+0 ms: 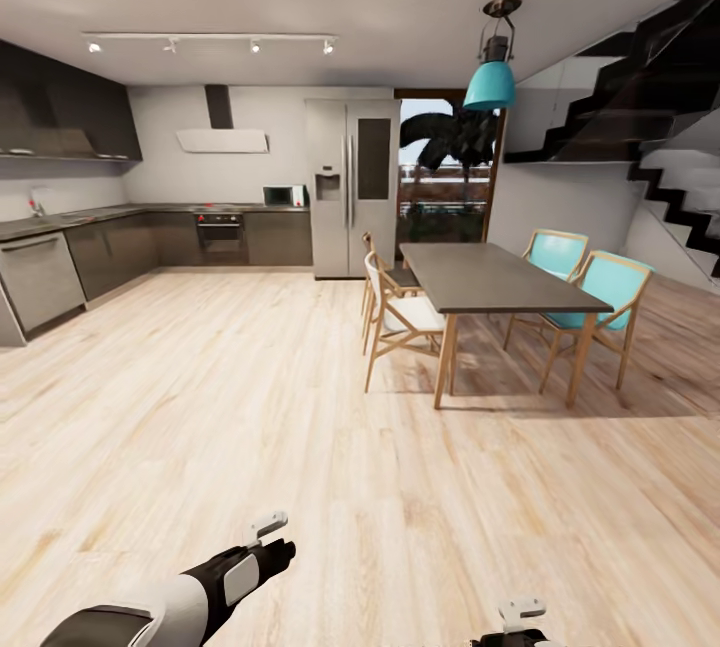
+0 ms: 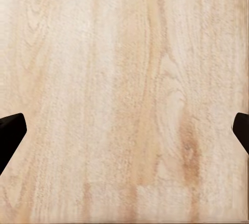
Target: Place each of the two pumpkins and all three candles from the living room inside a cabinet in the living room (use any cabinet), then make sure every cabinet is closed, and position the cauldron so it is next to a table in the living room.
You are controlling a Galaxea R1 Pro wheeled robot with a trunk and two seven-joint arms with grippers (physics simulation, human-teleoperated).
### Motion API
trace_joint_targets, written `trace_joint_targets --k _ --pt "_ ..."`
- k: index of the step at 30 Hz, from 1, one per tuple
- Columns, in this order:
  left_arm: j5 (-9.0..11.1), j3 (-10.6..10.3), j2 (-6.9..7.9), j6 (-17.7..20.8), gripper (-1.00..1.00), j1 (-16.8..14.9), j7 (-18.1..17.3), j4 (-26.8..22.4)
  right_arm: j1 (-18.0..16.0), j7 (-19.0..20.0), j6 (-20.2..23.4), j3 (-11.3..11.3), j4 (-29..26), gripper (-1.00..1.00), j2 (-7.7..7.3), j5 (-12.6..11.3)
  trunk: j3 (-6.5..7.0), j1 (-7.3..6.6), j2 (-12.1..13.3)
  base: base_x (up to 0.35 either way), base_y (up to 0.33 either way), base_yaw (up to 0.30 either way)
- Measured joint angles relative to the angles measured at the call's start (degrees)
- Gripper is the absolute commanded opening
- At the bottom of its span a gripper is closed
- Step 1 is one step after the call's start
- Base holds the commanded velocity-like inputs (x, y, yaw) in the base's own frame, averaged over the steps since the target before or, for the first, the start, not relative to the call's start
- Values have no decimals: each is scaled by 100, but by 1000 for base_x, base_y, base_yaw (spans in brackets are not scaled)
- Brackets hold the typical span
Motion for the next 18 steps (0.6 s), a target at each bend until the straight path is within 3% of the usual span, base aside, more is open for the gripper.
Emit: trace_joint_targets --k 18 --pt "42 0 4 -4 100 0 0 8 68 0 -14 8 0 100 0 5 -99 0 0 0 0 -250"
